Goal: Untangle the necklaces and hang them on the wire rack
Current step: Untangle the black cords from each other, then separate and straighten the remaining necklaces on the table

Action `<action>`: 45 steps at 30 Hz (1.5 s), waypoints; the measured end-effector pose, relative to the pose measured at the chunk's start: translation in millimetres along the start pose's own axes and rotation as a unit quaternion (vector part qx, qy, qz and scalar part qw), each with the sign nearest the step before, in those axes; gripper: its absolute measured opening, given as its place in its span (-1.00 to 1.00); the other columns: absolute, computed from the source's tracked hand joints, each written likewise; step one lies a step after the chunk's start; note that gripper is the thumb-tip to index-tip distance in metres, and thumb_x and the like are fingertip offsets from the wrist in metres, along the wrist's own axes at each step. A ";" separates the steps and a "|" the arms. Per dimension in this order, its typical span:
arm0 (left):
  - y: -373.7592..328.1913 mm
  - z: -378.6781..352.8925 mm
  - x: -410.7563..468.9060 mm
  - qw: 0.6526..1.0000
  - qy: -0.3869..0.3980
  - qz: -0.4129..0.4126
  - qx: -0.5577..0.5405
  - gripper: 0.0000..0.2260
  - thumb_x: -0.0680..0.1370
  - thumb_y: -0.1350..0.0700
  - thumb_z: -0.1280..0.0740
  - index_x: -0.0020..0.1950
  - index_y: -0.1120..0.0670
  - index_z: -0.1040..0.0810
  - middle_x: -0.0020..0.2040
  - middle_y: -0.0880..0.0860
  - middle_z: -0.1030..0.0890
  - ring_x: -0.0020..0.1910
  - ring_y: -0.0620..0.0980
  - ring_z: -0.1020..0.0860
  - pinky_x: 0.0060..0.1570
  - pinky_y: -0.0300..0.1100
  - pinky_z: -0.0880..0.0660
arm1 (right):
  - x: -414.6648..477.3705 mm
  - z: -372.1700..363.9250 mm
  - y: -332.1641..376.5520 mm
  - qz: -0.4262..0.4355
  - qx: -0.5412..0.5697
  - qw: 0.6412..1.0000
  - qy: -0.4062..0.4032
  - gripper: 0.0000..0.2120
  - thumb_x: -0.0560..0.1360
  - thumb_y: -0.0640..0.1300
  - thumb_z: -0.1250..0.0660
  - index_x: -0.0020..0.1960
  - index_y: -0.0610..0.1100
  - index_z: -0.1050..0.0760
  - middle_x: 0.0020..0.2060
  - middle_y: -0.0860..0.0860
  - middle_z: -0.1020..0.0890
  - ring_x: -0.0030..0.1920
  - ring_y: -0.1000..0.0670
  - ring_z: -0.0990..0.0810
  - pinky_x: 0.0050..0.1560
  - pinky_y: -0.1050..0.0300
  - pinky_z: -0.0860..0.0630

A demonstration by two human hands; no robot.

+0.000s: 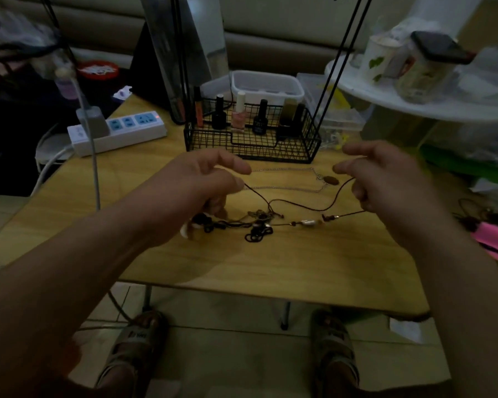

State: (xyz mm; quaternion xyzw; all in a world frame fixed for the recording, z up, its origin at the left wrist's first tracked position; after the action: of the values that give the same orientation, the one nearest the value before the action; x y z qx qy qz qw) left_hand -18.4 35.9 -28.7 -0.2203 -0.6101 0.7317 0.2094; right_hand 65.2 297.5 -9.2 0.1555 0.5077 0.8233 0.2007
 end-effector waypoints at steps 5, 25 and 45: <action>-20.7 6.0 -1.1 0.986 -0.064 -0.095 0.124 -0.70 0.58 0.38 -0.32 0.17 0.00 -0.56 -0.28 0.07 -0.42 -0.34 -0.04 -0.44 -0.09 -0.21 -0.64 | -8.0 15.7 6.4 0.041 -0.163 0.982 0.092 -0.53 0.56 -0.24 -0.40 0.36 0.15 -0.48 0.08 0.17 -0.63 -0.08 0.15 -0.60 -0.18 0.20 -0.42; -153.5 -6.5 8.5 0.973 0.092 -0.045 0.209 -0.57 0.57 0.14 -0.46 0.39 -0.15 -0.49 0.17 0.15 -0.60 0.08 0.16 -0.67 0.12 0.08 -0.66 | -24.3 19.0 118.7 0.093 0.066 0.982 0.154 -0.71 0.54 -0.29 -0.42 0.22 -0.06 -0.64 -0.12 -0.11 -0.61 -0.24 -0.02 -0.48 -0.21 0.08 -0.44; -221.3 17.2 0.2 0.994 0.072 -0.081 -0.032 -0.77 0.70 0.00 -0.19 -0.06 0.08 -0.51 -0.25 0.03 -0.56 -0.18 0.05 -0.63 -0.13 -0.07 -0.64 | -43.3 -40.9 91.0 0.029 -0.066 0.961 0.267 -0.68 0.55 -0.09 -0.49 0.28 0.12 -0.63 0.19 0.09 -0.66 0.00 0.09 -0.54 -0.12 0.15 -0.39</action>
State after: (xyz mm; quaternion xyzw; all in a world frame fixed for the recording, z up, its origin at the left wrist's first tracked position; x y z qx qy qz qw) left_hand -20.2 59.4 192.1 -0.2293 -0.6324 0.6744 0.3043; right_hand 68.4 208.0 52.4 -0.0693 0.4826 0.8720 0.0440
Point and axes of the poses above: each hand's wrist, its own x-axis towards the middle knuckle, its own z-axis out of the back of the hand, y = z × x, the point moved 3 cm from there along x, towards the middle knuckle
